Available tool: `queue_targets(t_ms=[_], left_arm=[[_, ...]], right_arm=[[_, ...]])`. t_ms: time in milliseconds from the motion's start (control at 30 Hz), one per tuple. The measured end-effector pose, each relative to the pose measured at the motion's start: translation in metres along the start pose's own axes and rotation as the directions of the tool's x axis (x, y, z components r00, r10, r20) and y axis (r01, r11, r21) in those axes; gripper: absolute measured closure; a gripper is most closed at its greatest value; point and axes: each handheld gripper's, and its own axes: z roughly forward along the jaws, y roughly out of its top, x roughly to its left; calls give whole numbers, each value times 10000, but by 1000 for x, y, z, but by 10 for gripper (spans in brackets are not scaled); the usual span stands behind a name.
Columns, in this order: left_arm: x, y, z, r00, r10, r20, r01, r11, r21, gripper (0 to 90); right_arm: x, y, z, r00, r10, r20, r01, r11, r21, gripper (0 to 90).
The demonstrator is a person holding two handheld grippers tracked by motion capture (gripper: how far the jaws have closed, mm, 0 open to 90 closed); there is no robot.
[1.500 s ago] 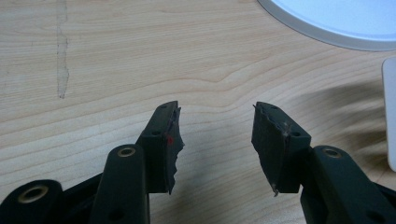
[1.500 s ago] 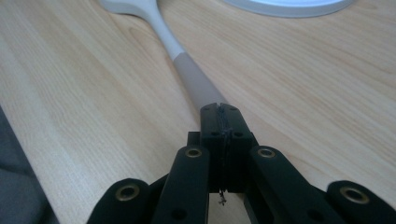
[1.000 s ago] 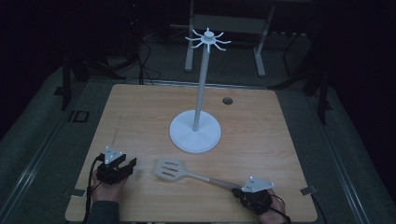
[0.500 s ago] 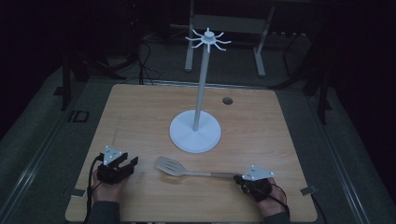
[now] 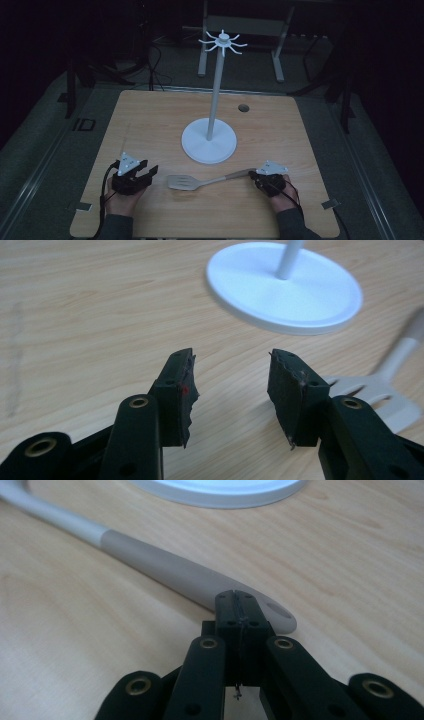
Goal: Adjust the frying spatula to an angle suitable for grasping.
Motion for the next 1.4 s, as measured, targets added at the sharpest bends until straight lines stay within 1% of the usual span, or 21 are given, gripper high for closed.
queue_targets(t_ms=[67, 167, 233, 267, 400, 433, 467, 500, 533, 633, 700, 833, 867, 900, 1067, 1167, 1200, 1233, 1300, 1333, 1400], left_arm=[[-5, 6, 3, 9996, 185, 194, -186, 9998, 34, 533], [-11, 16, 8, 9975, 408, 571, -422, 9988, 242, 533], [-16, 21, 12, 9955, 594, 735, -622, 9974, 360, 533], [-20, 26, 15, 9933, 703, 921, -747, 9962, 447, 533], [-32, 39, 27, 9841, 993, 1474, -1114, 9909, 760, 532], [-35, 41, 30, 9821, 1047, 1563, -1181, 9898, 792, 532], [-35, 41, 30, 9821, 1047, 1563, -1181, 9898, 792, 533], [-42, 49, 38, 9753, 1166, 1874, -1364, 9859, 968, 533], [-45, 51, 42, 9727, 1287, 1932, -1505, 9833, 1025, 533], [-54, 60, 50, 9656, 1548, 2089, -1814, 9767, 1148, 533], [-58, 64, 54, 9627, 1554, 2216, -1839, 9763, 1141, 532], [-65, 72, 61, 9541, 1696, 2469, -2060, 9699, 1296, 530], [-65, 72, 61, 9541, 1696, 2469, -2060, 9699, 1296, 530], [-69, 76, 65, 9500, 1825, 2535, -2222, 9652, 1382, 530], [-76, 83, 73, 9397, 2008, 2769, -2495, 9561, 1534, 530], [-80, 87, 77, 9324, 2187, 2878, -2732, 9477, 1650, 533], [-82, 88, 78, 9308, 2250, 2882, -2807, 9448, 1689, 535], [-83, 89, 79, 9309, 2233, 2890, -2796, 9448, 1707, 539], [-86, 92, 83, 9261, 2287, 3000, -2885, 9418, 1725, 542], [-88, 94, 84, 9258, 2315, 2988, -2914, 9406, 1743, 542], [-91, 96, 87, 9252, 2298, 3018, -2898, 9416, 1714, 536]], right_arm=[[-1, 1, 2, 10000, -4, 43, 4, 10000, 16, 900], [-7, 8, 10, 9995, 294, 134, -293, 9996, -36, 900], [-10, 12, 15, 9989, 422, 194, -420, 9991, -73, 900], [-11, 13, 17, 9988, 437, 224, -435, 9990, -75, 900], [-15, 16, 22, 9957, 923, 69, -921, 9956, -162, 900], [-15, 16, 22, 9957, 923, 69, -921, 9956, -162, 900], [-15, 16, 22, 9957, 923, 69, -921, 9956, -162, 900], [-15, 15, 22, 9951, 986, 25, -986, 9950, -185, 900], [-15, 13, 18, 9931, 1166, -115, -1169, 9926, -316, 900], [-15, 11, 10, 9922, 1226, -230, -1236, 9913, -455, 898], [-14, 10, 3, 9928, 1176, -247, -1187, 9916, -504, 895], [-13, 5, -8, 9926, 1179, -278, -1193, 9915, -526, 877], [-13, 5, -8, 9926, 1179, -278, -1193, 9915, -526, 877], [-12, 2, -11, 9922, 1209, -292, -1223, 9912, -508, 874], [-8, -12, -23, 9905, 1340, -322, -1354, 9898, -447, 856], [-8, -16, -30, 9880, 1502, -359, -1522, 9866, -596, 840], [-8, -16, -33, 9871, 1552, -387, -1575, 9854, -649, 832], [-8, -17, -36, 9864, 1596, -383, -1620, 9843, -705, 825], [-8, -19, -40, 9862, 1614, -371, -1639, 9832, -803, 809], [-8, -19, -42, 9868, 1586, -329, -1608, 9837, -799, 801], [-7, -21, -45, 9884, 1497, -259, -1513, 9854, -781, 792]])
